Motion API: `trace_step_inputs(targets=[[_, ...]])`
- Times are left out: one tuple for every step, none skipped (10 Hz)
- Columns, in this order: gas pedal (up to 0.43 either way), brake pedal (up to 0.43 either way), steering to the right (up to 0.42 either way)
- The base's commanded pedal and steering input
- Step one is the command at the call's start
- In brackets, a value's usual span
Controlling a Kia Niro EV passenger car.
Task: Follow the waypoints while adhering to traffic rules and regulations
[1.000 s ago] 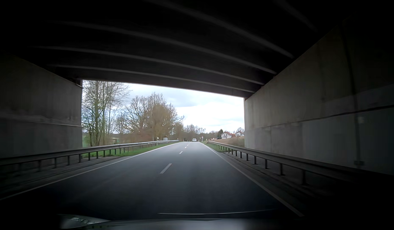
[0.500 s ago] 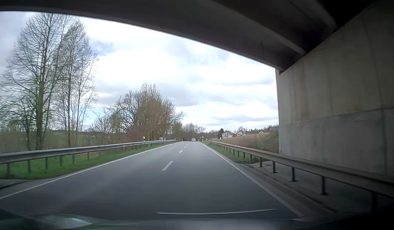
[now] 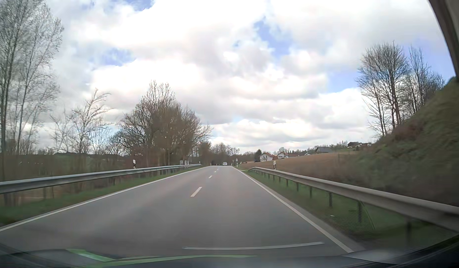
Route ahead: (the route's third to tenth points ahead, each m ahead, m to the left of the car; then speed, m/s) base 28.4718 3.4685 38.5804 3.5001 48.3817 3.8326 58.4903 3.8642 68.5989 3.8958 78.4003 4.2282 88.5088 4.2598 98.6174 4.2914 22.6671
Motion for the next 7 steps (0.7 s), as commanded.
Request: trace_step_inputs(targets=[[0.118, 0.000, 0.001], [0.079, 0.000, 0.001], [0.020, 0.000, 0.001], [0.000, 0.000, 0.000], [0.000, 0.000, 0.000], [0.000, 0.000, 0.000], [0.000, 0.000, 0.000]])
